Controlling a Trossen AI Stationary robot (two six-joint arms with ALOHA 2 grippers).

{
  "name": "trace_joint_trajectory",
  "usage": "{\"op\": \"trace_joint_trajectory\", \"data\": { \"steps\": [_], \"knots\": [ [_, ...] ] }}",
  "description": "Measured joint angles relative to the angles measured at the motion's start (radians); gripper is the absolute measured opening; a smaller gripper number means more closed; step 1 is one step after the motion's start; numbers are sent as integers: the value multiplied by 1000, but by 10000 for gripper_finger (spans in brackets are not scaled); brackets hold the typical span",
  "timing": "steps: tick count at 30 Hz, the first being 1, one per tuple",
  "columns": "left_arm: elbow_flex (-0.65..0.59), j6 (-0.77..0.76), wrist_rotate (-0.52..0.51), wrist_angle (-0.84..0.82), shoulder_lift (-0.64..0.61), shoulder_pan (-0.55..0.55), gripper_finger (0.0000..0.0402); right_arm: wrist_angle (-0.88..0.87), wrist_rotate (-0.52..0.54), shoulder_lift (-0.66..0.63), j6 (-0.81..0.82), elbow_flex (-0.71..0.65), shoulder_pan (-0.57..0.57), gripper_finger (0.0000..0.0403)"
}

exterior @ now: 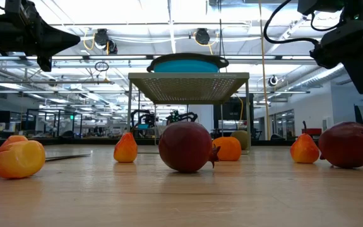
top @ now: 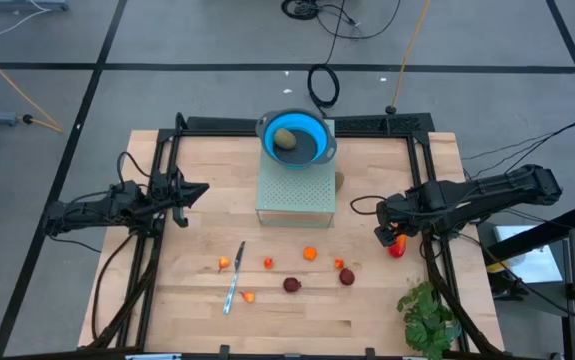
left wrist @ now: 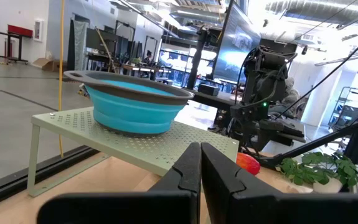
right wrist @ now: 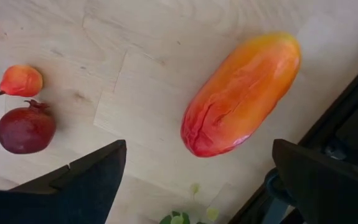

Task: Pick & Place Fruit
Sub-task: Put the mango into the blue strainer bowl on the shelf

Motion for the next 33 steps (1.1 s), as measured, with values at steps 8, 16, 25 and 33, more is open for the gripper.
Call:
{"op": "trace_joint_trajectory", "data": {
  "steps": [8, 16, 25, 33],
  "knots": [
    [0, 0, 0, 0, 0, 0, 10, 0, 0, 0, 58, 0, 0, 397],
    [0, 11, 0, 0, 0, 0, 10, -19, 1, 0, 234, 0, 0, 396],
    [0, 49, 0, 0, 0, 0, 10, -16, -27, 50, 314, 0, 0, 396],
    [0, 52, 1, 0, 0, 0, 10, -28, -45, 128, 327, 0, 0, 396]
  ]
}}
